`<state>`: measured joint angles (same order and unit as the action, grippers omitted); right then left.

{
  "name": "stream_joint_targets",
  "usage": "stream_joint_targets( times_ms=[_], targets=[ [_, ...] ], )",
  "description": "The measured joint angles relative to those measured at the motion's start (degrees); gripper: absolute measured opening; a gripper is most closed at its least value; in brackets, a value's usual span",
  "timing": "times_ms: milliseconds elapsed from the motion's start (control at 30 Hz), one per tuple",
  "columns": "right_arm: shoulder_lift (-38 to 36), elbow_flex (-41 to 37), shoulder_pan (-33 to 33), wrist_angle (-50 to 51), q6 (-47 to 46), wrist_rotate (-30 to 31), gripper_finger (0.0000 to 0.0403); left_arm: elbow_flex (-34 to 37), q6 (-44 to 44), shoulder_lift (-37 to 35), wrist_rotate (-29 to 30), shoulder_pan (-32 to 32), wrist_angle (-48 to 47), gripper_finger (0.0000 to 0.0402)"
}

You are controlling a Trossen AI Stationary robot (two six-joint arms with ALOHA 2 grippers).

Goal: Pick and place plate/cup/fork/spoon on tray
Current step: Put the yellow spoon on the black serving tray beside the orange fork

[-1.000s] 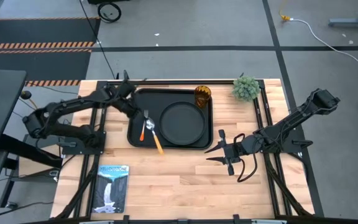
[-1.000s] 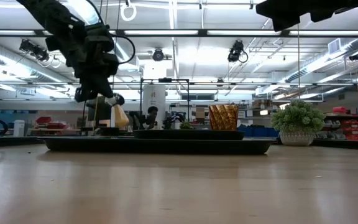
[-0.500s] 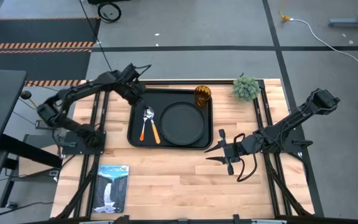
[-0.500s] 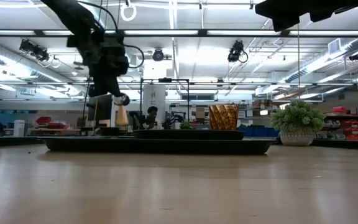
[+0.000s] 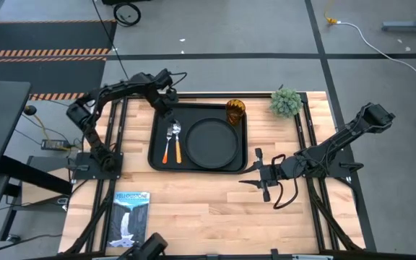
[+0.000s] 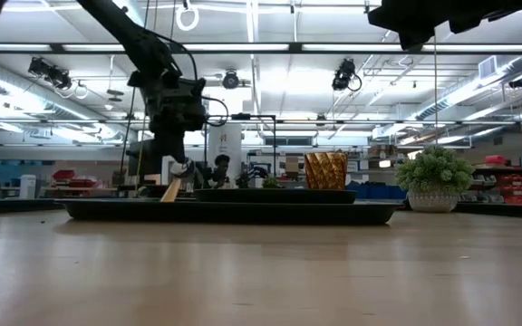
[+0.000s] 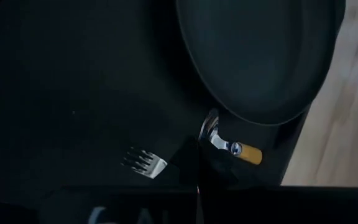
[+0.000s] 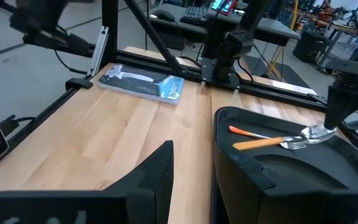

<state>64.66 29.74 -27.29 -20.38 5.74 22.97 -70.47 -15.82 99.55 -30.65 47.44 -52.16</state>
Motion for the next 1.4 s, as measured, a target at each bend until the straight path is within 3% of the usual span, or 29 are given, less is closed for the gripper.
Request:
stream_joint_targets(
  times_ms=[633,1400],
  targets=[
    [0.0,0.0,0.0,-0.6,-2.6,1.0,0.0123,-2.0,-7.3,5.1,4.1,-0.5,1.6,0.0],
    [0.0,0.0,0.0,-0.9,-2.3,1.0,0.0123,-1.9,1.7,5.1,3.9,-4.3,3.3,0.0]
  ],
)
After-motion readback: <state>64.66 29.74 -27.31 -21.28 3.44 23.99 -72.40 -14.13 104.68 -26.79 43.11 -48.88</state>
